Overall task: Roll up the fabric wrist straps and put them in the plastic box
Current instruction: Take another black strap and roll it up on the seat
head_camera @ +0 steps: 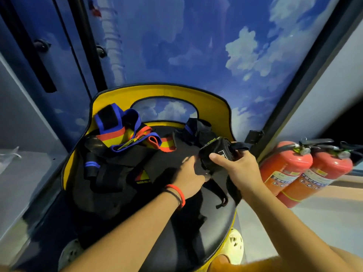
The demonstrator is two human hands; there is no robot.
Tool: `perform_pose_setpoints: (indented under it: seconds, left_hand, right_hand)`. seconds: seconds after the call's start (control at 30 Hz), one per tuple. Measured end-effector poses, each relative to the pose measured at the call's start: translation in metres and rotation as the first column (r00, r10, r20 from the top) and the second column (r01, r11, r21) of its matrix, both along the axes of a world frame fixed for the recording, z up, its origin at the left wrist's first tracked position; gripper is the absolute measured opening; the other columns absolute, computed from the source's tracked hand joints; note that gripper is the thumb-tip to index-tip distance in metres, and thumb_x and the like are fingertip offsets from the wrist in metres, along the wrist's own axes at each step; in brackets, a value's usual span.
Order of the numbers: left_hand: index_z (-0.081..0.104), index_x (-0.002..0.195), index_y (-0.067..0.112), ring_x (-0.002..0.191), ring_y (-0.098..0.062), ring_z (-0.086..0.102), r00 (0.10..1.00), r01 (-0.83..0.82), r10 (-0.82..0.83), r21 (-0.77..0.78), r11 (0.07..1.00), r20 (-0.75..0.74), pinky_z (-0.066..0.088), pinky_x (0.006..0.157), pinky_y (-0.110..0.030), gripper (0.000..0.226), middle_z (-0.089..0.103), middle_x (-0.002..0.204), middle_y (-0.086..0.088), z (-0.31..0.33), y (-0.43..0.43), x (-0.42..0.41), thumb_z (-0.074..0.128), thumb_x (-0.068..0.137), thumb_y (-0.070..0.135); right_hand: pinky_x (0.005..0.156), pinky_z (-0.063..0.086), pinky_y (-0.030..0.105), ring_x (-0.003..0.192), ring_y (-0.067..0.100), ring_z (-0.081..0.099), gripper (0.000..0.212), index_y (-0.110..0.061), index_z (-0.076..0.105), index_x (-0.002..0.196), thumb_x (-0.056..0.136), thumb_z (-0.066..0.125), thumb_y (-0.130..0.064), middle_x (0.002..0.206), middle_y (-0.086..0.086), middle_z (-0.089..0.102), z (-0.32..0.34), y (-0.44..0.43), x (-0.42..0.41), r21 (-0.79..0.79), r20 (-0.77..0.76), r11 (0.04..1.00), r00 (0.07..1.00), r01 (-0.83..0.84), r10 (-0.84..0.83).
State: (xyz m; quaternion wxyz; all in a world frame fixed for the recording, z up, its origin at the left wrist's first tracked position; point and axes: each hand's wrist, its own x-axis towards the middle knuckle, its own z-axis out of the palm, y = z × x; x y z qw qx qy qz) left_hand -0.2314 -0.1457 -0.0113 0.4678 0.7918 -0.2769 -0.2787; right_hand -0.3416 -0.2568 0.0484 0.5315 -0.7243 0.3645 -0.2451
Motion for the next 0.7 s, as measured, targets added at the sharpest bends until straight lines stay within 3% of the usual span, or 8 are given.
perform_pose_setpoints:
  seconds: [0.13,0.23,0.33,0.5,0.6,0.7]
  left_hand:
    - [0.027,0.157,0.021,0.149,-0.020,0.027,0.973,0.117,-0.139,0.123,0.985,0.186,0.028,0.121,-0.035,0.093,0.007,0.165,0.006,-0.015,-0.045,0.002,0.079,0.083,0.043]
    - [0.027,0.157,0.025,0.150,-0.026,0.021,0.936,0.150,-0.224,0.267,0.952,0.272,0.029,0.121,-0.041,0.094,-0.008,0.164,0.008,-0.028,-0.076,0.009,0.075,0.081,0.054]
    - [0.039,0.146,0.030,0.144,-0.033,0.029,0.921,0.164,-0.254,0.296,0.941,0.294,0.036,0.115,-0.048,0.076,0.005,0.158,0.002,-0.037,-0.092,0.014,0.075,0.081,0.048]
    - [0.027,0.147,0.042,0.125,-0.036,0.051,0.846,0.211,-0.346,0.340,0.916,0.406,0.047,0.104,-0.048,0.078,0.027,0.142,-0.006,-0.043,-0.098,0.020,0.071,0.087,0.019]
    - [0.030,0.147,0.038,0.125,-0.038,0.050,0.757,0.261,-0.486,0.479,0.838,0.438,0.048,0.100,-0.051,0.069,0.030,0.143,-0.011,-0.033,-0.102,0.025,0.070,0.090,0.030]
    - [0.047,0.137,0.024,0.119,-0.037,0.055,0.689,0.198,-0.544,0.598,0.777,0.479,0.049,0.093,-0.045,0.051,0.041,0.139,-0.013,-0.028,-0.094,0.029,0.067,0.092,0.036]
  right_hand:
    - [0.087,0.057,0.037,0.099,0.011,0.069,0.062,-0.027,0.069,0.110,0.062,0.086,-0.064,0.104,-0.012,0.074,-0.008,-0.041,0.016,-0.230,-0.140,0.973,0.989,0.008,-0.041]
    - [0.085,0.059,0.039,0.097,0.012,0.070,0.065,-0.026,0.068,0.111,0.063,0.084,-0.067,0.103,-0.011,0.074,-0.014,-0.059,0.029,-0.278,-0.142,0.960,0.987,0.036,-0.079]
    - [0.087,0.058,0.040,0.100,0.015,0.067,0.062,-0.025,0.065,0.113,0.067,0.085,-0.061,0.106,-0.009,0.071,-0.018,-0.067,0.036,-0.302,-0.132,0.951,0.984,0.072,-0.116]
    - [0.089,0.056,0.040,0.107,0.021,0.066,0.069,-0.021,0.064,0.119,0.068,0.084,-0.064,0.115,-0.004,0.071,-0.024,-0.075,0.039,-0.339,-0.119,0.931,0.976,0.135,-0.185]
    - [0.089,0.054,0.039,0.110,0.023,0.065,0.071,-0.019,0.064,0.119,0.067,0.085,-0.063,0.116,-0.001,0.071,-0.022,-0.078,0.038,-0.331,-0.108,0.925,0.966,0.189,-0.236]
    - [0.084,0.050,0.034,0.110,0.023,0.065,0.066,-0.019,0.063,0.118,0.070,0.086,-0.057,0.117,-0.001,0.071,-0.018,-0.078,0.036,-0.370,-0.122,0.915,0.968,0.160,-0.219]
